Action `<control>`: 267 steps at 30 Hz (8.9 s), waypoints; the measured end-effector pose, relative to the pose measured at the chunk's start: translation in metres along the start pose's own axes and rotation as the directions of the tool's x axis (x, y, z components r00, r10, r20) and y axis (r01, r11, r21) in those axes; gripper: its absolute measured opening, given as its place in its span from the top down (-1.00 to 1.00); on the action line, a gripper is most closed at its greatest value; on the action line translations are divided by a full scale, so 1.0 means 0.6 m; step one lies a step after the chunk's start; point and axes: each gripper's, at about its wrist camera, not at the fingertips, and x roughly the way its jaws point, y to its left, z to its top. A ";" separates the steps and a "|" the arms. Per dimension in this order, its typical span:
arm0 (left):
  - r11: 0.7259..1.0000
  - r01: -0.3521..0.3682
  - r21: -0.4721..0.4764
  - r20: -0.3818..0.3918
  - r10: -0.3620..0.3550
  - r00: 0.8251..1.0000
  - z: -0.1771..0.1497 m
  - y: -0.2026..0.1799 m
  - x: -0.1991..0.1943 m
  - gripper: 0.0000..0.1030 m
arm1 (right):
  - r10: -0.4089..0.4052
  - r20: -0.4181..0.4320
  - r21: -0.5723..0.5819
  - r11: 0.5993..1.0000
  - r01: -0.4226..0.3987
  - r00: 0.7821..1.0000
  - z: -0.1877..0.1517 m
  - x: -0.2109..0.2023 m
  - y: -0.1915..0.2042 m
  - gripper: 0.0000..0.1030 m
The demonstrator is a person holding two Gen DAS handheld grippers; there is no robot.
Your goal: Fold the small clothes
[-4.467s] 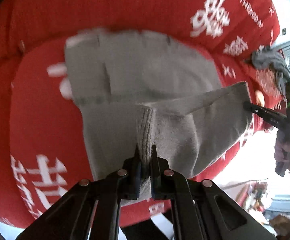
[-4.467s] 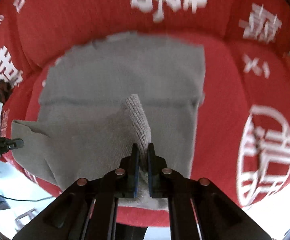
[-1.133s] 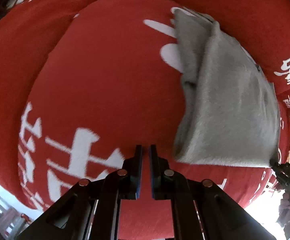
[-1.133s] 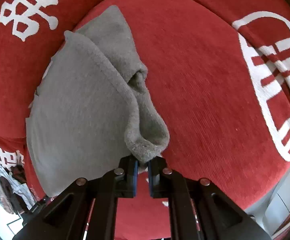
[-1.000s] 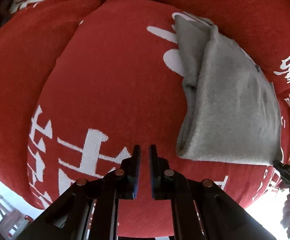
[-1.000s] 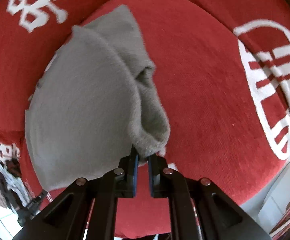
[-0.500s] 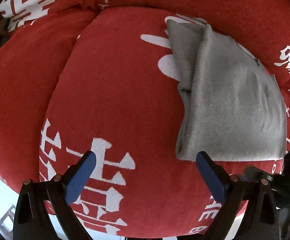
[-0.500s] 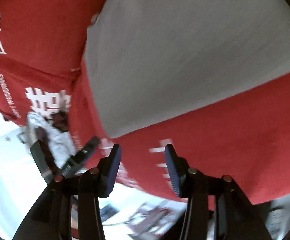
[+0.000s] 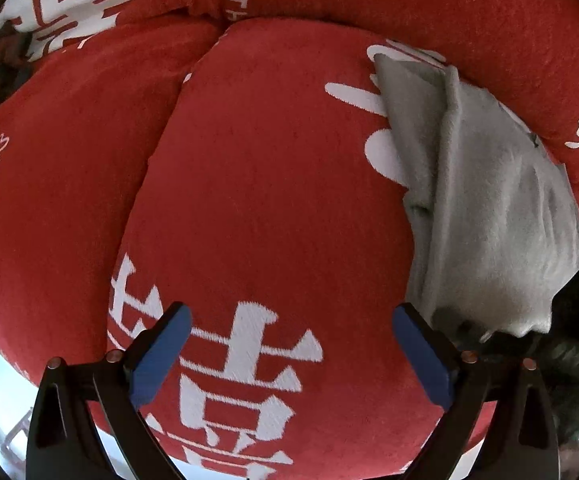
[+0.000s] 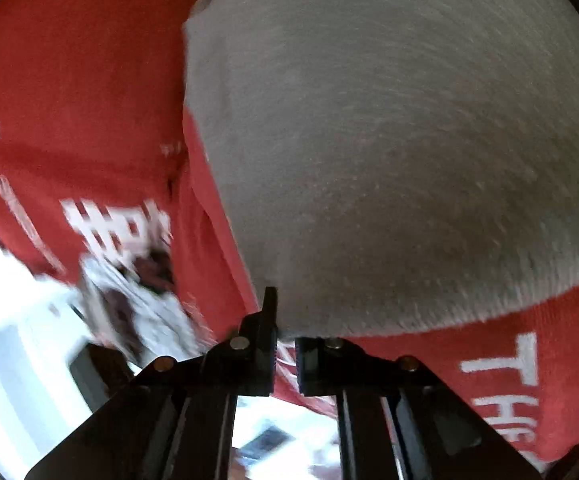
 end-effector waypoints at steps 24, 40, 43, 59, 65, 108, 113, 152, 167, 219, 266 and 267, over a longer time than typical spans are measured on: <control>0.930 0.288 0.228 -0.087 -0.275 0.957 0.024 -0.154 0.066 -0.95 | -0.412 0.175 -0.113 0.894 0.434 0.894 0.078 -0.188 -0.057 1.00; 0.990 0.073 0.121 0.009 -0.074 0.997 0.034 -0.071 0.009 -0.94 | -0.563 0.259 -0.133 0.784 0.606 0.785 0.067 -0.239 -0.038 0.99; 0.959 0.228 0.168 0.032 -0.236 0.971 0.031 -0.112 -0.019 -0.73 | -0.550 0.274 -0.169 0.780 0.603 0.789 0.064 -0.241 -0.028 0.99; 0.946 0.301 0.125 -0.125 -0.286 0.950 0.019 -0.132 0.062 0.93 | -0.555 0.255 -0.267 0.746 0.610 0.791 0.073 -0.206 -0.041 1.00; 0.967 0.203 0.152 -0.091 -0.191 0.977 0.022 -0.135 0.038 0.93 | -0.552 0.251 -0.279 0.745 0.606 0.795 0.073 -0.207 -0.042 1.00; 0.982 0.023 0.185 -0.071 -0.010 0.997 -0.001 -0.117 0.006 0.73 | -0.470 0.155 -0.247 0.834 0.494 0.869 0.019 -0.207 -0.018 0.96; 0.982 0.001 0.191 -0.014 0.002 1.000 0.000 -0.109 -0.015 -0.96 | -0.442 0.142 -0.271 0.843 0.464 0.886 0.014 -0.195 -0.004 0.95; 0.752 0.646 -0.135 -0.194 -0.659 0.727 0.172 -0.086 0.100 -0.96 | 0.450 0.215 0.114 0.870 -0.480 0.867 0.030 -0.128 -0.031 0.85; 0.907 0.329 0.263 -0.176 -0.290 0.941 0.192 -0.284 0.109 -0.37 | -0.083 -0.005 -0.216 0.973 0.080 0.997 -0.016 -0.158 0.002 0.42; 0.805 0.172 0.568 0.107 -0.279 0.954 0.084 -0.730 -0.087 -0.47 | 0.295 0.459 0.206 0.882 -0.424 0.838 0.209 -0.473 -0.371 0.22; 0.845 0.232 0.482 -0.171 -0.169 0.971 0.016 -0.564 0.039 -0.65 | -0.105 0.285 -0.160 0.975 0.155 0.953 0.128 -0.530 -0.240 0.30; 0.844 0.241 0.479 -0.186 -0.171 0.968 0.019 -0.564 0.043 -0.65 | -0.142 0.259 -0.167 0.968 0.189 0.956 0.128 -0.516 -0.238 0.62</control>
